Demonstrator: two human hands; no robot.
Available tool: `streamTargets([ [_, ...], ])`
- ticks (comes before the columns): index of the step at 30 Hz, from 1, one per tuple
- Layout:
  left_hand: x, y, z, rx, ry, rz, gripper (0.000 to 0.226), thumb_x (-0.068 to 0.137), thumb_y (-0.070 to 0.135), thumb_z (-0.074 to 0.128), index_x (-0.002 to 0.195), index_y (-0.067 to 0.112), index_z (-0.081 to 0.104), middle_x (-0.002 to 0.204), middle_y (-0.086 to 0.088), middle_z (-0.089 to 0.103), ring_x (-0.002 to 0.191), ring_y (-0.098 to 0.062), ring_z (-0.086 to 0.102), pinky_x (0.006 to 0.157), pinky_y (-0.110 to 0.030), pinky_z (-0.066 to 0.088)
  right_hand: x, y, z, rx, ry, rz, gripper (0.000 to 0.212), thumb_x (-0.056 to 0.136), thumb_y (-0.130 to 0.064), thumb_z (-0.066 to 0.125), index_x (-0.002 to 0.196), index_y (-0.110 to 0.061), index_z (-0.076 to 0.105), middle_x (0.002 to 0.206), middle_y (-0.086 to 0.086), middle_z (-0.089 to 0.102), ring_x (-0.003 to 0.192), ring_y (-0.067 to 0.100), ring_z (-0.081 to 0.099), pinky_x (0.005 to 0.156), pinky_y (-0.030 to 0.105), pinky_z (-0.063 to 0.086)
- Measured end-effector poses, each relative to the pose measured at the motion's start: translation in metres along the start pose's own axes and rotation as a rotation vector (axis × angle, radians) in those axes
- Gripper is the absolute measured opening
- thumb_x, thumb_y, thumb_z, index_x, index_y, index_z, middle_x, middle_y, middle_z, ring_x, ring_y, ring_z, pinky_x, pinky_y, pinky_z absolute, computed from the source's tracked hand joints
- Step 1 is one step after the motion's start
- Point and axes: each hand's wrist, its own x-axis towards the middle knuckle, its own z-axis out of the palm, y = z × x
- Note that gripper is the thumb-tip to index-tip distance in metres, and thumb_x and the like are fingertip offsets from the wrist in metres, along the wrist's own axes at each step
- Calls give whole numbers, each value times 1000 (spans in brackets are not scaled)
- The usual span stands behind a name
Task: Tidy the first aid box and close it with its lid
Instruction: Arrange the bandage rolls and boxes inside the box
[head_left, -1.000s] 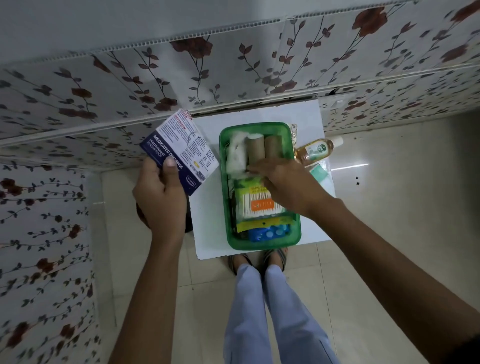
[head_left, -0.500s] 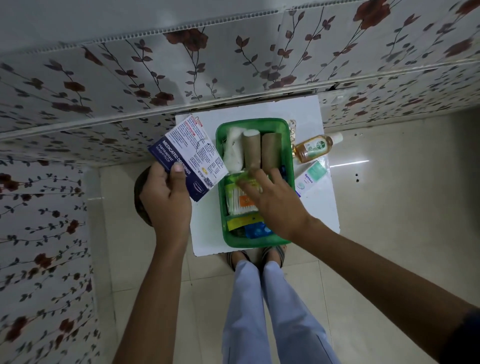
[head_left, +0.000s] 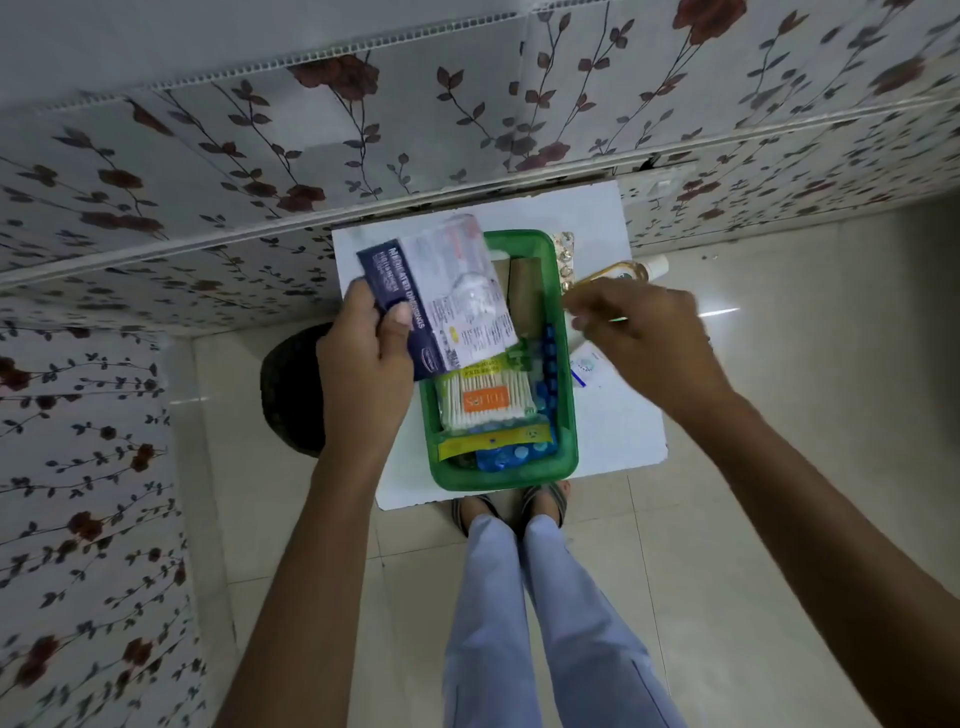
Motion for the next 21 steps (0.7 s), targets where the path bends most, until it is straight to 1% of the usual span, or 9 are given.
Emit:
streamTargets([
  [1, 5, 3, 2, 93, -71, 47, 23, 91, 16, 44, 111, 8, 53, 93, -6, 65, 83, -27, 61, 66, -34, 44, -4, 5, -6, 80, 22, 77, 21, 86, -2, 56, 96, -15, 70, 85, -1, 71, 72, -7, 64, 74, 7, 47],
  [2, 10, 6, 5, 208, -172, 89, 23, 91, 12, 45, 114, 9, 51, 93, -12, 66, 83, -31, 61, 64, -34, 44, -8, 11, -10, 160, 32, 144, 23, 86, -3, 55, 94, -18, 69, 82, -2, 69, 72, -5, 64, 75, 9, 48],
  [4, 19, 14, 17, 434, -391, 159, 37, 88, 6, 48, 124, 16, 47, 96, -20, 66, 85, -38, 61, 70, -41, 50, -11, 27, -13, 222, 52, 233, 24, 87, -2, 51, 93, -16, 69, 83, 1, 68, 77, 12, 66, 79, 27, 54],
  [7, 27, 18, 37, 681, -593, 266, 56, 86, -2, 46, 134, 28, 43, 97, -19, 64, 88, -38, 60, 70, -41, 49, -15, 53, -2, -10, 83, 242, 26, 87, 3, 46, 98, -5, 68, 99, 11, 71, 89, 24, 64, 74, 25, 50],
  [9, 30, 17, 47, 767, -651, 332, 55, 87, -5, 41, 130, 27, 50, 100, -20, 63, 93, -37, 58, 70, -37, 43, -15, 67, 8, -155, 104, 224, 28, 85, 6, 48, 104, -3, 66, 111, 17, 69, 98, 33, 64, 78, 29, 49],
  [12, 29, 8, 58, 825, -645, 435, 52, 86, -6, 42, 122, 29, 57, 96, -14, 63, 96, -34, 53, 75, -36, 35, -10, 74, 22, -278, 14, 135, 38, 76, 7, 62, 112, -5, 62, 119, 19, 63, 106, 40, 55, 86, 41, 48],
  [14, 25, -2, 64, 837, -640, 458, 48, 86, -4, 45, 120, 27, 58, 103, -11, 61, 101, -32, 50, 81, -40, 36, -9, 77, 31, -357, -82, 15, 49, 66, 6, 72, 112, -6, 61, 120, 20, 61, 107, 44, 50, 85, 47, 47],
  [16, 17, -14, 67, 818, -596, 435, 43, 84, -3, 51, 119, 21, 59, 110, -12, 59, 103, -33, 51, 82, -41, 38, -9, 78, 39, -448, -136, 13, 59, 61, 2, 76, 116, -8, 58, 123, 21, 57, 110, 46, 47, 84, 51, 46],
  [21, -3, -37, 67, 756, -366, 423, 44, 63, -14, 64, 100, 10, 65, 86, -14, 61, 82, -35, 56, 68, -40, 47, -15, 79, 49, -599, -87, 20, 53, 59, -11, 82, 106, -7, 59, 105, 22, 59, 94, 40, 54, 71, 43, 49],
])
